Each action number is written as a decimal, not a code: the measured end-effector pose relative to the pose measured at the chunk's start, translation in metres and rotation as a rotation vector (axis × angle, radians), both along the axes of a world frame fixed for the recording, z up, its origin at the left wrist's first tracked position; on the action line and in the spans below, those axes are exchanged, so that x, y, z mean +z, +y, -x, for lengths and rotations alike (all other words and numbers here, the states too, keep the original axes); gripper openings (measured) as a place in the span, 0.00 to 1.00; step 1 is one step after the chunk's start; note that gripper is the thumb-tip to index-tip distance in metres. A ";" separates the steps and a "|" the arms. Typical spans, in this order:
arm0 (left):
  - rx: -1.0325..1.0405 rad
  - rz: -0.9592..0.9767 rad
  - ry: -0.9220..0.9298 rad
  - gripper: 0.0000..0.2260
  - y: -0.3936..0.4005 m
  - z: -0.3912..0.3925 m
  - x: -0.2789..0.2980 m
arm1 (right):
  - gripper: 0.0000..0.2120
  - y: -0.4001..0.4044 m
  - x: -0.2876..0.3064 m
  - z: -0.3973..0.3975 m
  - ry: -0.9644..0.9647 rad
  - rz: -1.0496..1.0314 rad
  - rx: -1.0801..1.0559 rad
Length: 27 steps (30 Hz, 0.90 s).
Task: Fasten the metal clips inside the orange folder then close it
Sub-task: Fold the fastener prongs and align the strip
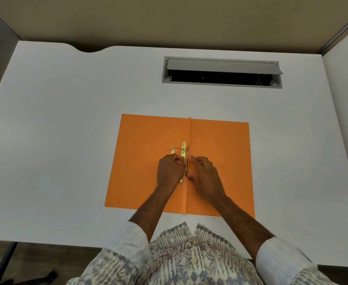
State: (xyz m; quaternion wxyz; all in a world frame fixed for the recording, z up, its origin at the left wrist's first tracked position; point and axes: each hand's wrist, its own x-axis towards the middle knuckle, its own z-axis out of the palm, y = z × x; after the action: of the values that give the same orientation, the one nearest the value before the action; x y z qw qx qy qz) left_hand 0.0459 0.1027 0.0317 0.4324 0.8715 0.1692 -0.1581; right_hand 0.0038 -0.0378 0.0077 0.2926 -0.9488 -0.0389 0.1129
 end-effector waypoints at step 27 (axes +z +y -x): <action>-0.058 0.024 -0.092 0.06 -0.008 -0.018 -0.017 | 0.28 0.001 0.011 -0.025 0.063 0.280 0.113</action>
State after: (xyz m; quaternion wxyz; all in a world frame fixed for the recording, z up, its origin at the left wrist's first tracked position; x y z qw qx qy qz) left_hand 0.0642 0.0950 0.0148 0.4455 0.8770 0.1221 -0.1325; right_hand 0.0284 -0.0366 0.0188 0.1517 -0.9726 -0.0672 0.1631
